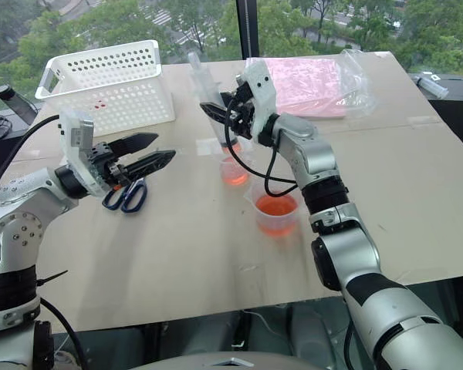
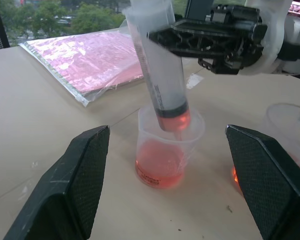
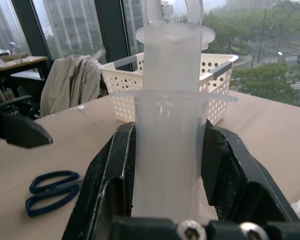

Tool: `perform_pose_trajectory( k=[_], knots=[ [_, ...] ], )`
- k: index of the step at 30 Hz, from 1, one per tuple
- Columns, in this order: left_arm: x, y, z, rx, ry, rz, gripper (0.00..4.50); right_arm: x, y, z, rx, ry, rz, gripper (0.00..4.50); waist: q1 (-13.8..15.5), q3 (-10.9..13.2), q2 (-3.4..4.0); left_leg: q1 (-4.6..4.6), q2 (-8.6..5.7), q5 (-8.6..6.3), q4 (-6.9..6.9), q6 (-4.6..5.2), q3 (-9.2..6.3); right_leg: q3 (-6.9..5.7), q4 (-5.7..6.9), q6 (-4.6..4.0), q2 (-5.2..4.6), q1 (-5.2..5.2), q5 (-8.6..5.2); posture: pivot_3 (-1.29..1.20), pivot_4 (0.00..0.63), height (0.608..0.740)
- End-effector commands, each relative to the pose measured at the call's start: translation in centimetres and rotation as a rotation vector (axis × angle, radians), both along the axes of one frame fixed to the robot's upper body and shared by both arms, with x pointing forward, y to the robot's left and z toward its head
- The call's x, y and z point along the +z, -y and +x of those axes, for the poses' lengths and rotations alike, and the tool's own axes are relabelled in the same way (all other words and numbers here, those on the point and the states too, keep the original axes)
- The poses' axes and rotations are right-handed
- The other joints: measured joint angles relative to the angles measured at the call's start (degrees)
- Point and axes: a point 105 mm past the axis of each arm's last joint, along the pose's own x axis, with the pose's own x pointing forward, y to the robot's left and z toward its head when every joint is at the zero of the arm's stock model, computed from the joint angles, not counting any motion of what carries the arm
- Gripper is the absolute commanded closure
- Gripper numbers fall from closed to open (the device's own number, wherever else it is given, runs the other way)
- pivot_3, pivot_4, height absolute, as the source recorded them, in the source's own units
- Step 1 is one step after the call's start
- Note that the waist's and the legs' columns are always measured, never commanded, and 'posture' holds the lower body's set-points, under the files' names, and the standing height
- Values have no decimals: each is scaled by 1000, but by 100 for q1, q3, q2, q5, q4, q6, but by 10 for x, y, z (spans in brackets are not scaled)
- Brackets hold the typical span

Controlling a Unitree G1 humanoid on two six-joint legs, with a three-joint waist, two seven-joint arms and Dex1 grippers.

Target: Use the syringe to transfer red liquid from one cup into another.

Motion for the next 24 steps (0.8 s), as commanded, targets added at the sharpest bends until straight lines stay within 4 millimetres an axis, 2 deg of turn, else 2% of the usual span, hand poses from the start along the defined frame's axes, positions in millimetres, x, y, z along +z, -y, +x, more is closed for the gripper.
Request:
perform_pose_trajectory(
  k=[1, 6, 12, 15, 17, 24],
  knots=[
    [22, -3, 7, -3, 78, 17, 752, 18, -2, -9, 33, 70, 14, 3078, -7, 0, 0, -1, 0, 0, 0, 0, 0, 0, 0, 0, 0, 0, 0, 0, 150, 740],
    [52, -10, 35, 61, 111, 21, 752, 20, 2, -13, 61, 88, 10, 3078, 4, 1, -2, -4, -2, 0, 2, 0, -2, -3, 1, 0, 1, -2, 0, 0, 150, 740],
    [82, 1, 65, 48, 154, 26, 752, 18, 0, -19, 102, 103, 0, 3078, -8, 2, -2, -18, -5, 0, 12, 0, -4, -6, 4, 1, 14, -7, 1, 0, 150, 740],
    [88, 6, 71, 19, 173, 42, 752, 18, -2, -19, 103, 109, -7, 3078, -48, 2, -2, -29, -5, 1, 19, 0, -7, -7, 12, 1, 11, -17, 1, 0, 150, 740],
    [90, 8, 75, 3, 190, 62, 752, 16, -3, -18, 100, 112, -17, 3078, -96, 1, -2, -72, -4, 2, 47, -2, -19, -17, 22, 1, 12, -52, 1, 0, 150, 740],
    [93, 17, 80, -63, 215, 73, 752, 17, -6, -19, 114, 130, -37, 3078, -150, 2, -2, -77, -8, 2, 52, -1, -20, -16, 21, 2, 10, -54, 1, 0, 150, 740]
  ],
)
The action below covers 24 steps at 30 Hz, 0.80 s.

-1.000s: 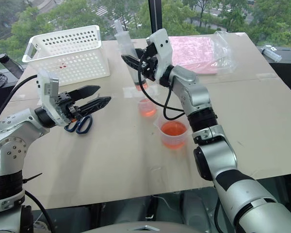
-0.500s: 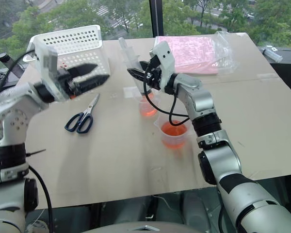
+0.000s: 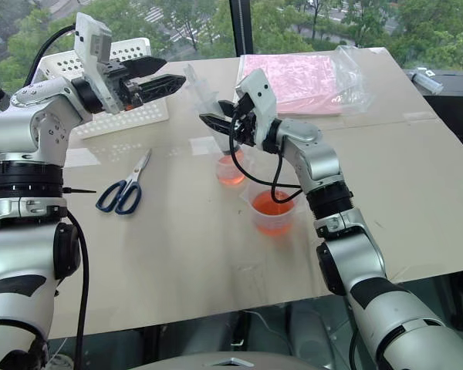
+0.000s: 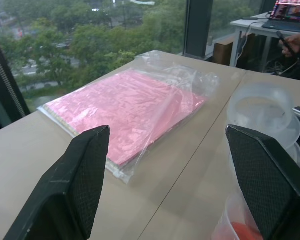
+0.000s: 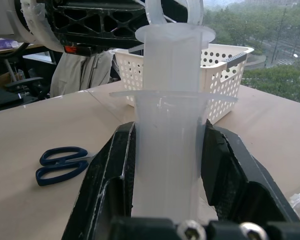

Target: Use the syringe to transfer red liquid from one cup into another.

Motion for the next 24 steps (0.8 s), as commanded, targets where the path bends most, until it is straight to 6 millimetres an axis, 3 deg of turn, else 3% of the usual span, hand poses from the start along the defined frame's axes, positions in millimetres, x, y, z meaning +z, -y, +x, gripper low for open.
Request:
perform_pose_trajectory(
  k=[1, 13, 18, 21, 24],
  knots=[
    [18, 3, -4, -38, 68, -2, 752, 18, -7, -6, 34, 68, 6, 3078, -1, 0, 0, 0, 0, 0, 0, 0, 0, 0, 0, 0, -1, 0, 0, 0, 150, 740],
    [33, 0, -11, -99, 111, -44, 752, 26, -11, -10, 66, 81, 8, 3078, 0, 0, 0, 0, 0, 0, 5, 0, -1, 0, 3, 0, 0, 0, 0, 0, 150, 740],
    [29, 4, -10, -118, 119, -33, 752, 23, -10, -9, 66, 72, -4, 3078, -4, 0, 0, 0, 0, 0, 7, 0, -1, 0, 5, 0, 0, 0, 0, 0, 150, 740],
    [27, 11, -11, -153, 128, -27, 1590, 20, -8, -7, 61, 67, -13, 3078, -1, 0, 0, 0, 0, 0, 7, 0, -1, 0, 6, 0, 0, 0, 0, 0, 150, 740],
    [23, 19, -14, -196, 125, -23, 2986, 19, -8, -6, 60, 66, -15, 3078, -1, 0, 0, 0, -1, 0, 9, 0, -1, 0, 6, 0, 0, 1, 0, 0, 150, 740]
  ],
)
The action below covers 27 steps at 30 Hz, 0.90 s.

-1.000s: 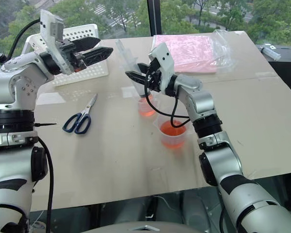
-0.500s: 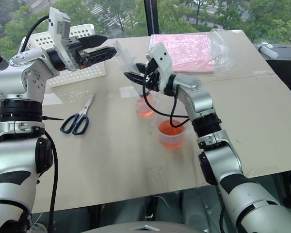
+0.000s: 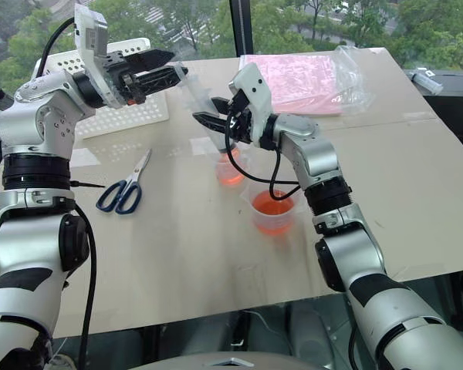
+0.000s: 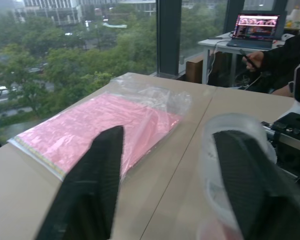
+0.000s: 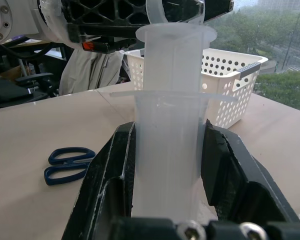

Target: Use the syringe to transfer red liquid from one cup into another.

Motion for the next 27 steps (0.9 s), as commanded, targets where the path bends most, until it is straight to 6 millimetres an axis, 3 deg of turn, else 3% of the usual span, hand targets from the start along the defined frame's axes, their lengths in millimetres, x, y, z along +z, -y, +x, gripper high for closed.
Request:
perform_pose_trajectory(
  k=[1, 3, 4, 14, 20, 27],
  knots=[
    [12, 8, -11, -62, 83, 22, 3516, 14, -3, -4, 23, 42, 12, 3078, -2, 0, 0, 0, 0, 0, 0, 0, 0, 0, 0, 0, 0, 0, 0, 0, 150, 740],
    [8, 10, -14, -90, 85, 25, 4460, 15, -3, -4, 27, 42, 16, 3078, -18, 0, 0, 0, 0, 0, 0, 0, 0, 1, 1, 0, -2, 0, 0, 0, 150, 740],
    [6, 10, -14, -94, 83, 21, 4500, 16, -4, -5, 28, 42, 18, 3078, -22, 0, 0, 0, 0, 0, 0, 0, 0, 1, 1, 0, -5, -1, 0, 0, 150, 740],
    [-1, 13, -21, -105, 103, 61, 4500, 32, -5, -5, 40, 71, 86, 3079, -18, 0, 0, 0, 0, 0, 5, 0, -1, 1, 3, 0, -5, 0, 0, 0, 150, 740],
    [-12, 18, -26, -119, 91, 95, 4500, 52, -5, -6, 47, 105, 151, 3082, -40, 0, 0, 0, 0, 0, 5, 0, -1, 2, 4, 0, -5, 0, 0, 0, 150, 740],
    [-25, 22, -29, -121, 64, 123, 4500, 60, -2, -4, 40, 108, 177, 3091, -29, -1, 0, 0, 0, 0, 8, 0, -3, 1, 4, 0, -5, 1, 0, 0, 150, 740]
  ],
)
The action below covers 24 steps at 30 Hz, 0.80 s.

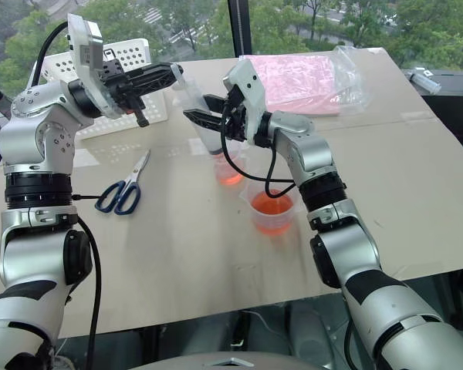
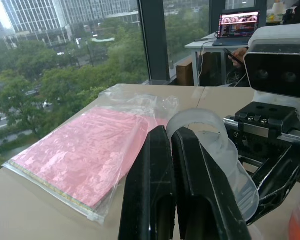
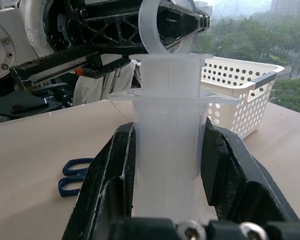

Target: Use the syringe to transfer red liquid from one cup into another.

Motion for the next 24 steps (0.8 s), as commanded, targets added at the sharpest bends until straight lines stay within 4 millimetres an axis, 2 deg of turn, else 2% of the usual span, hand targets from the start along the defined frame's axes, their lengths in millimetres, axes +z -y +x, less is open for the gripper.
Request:
perform_pose_trajectory(
  k=[1, 8, 15, 17, 19, 22, 24],
  knots=[
    [-17, 20, -8, -83, -30, 79, 4500, 54, 9, -2, -21, 123, 135, 3091, -3, 0, 0, 0, 0, 0, 0, 0, 0, 0, 0, 0, 0, 0, 0, 0, 150, 740],
    [-32, 26, -11, -98, -49, 121, 4500, 56, 12, -1, -30, 132, 134, 3094, -3, 0, 0, 0, 0, 0, 0, 0, 0, 0, 0, 0, 0, 0, 0, 0, 150, 740],
    [-38, 31, -18, -128, -53, 145, 4500, 59, 13, 0, -37, 133, 141, 3096, -5, 0, 0, 0, 0, 0, 1, 0, 0, 1, 0, 0, 0, 0, 0, 0, 150, 740],
    [-33, 29, -18, -114, -52, 105, 4500, 59, 13, 0, -37, 127, 146, 3096, -4, 0, 0, 0, 0, 0, 0, 0, 0, 1, 1, 0, 0, 0, 0, 0, 150, 740],
    [-17, 22, -21, -109, -85, -5, 4500, 58, 15, 0, -43, 123, 144, 3096, -6, 0, 0, 0, 0, 0, 1, 0, 0, 0, 1, 0, 0, 0, 0, 0, 150, 740],
    [6, 8, -24, -71, -93, -127, 3631, 58, 19, 2, -59, 119, 144, 3096, -9, 0, 0, 0, 0, 0, 1, 0, 0, 1, 2, 0, 1, -1, 0, 0, 150, 740],
    [17, 1, -31, -71, -85, -191, 2713, 60, 23, 3, -70, 116, 153, 3096, -17, 0, 0, 0, 0, 0, 2, 0, -1, 1, 2, 0, 0, 0, 0, 0, 150, 740]
  ],
)
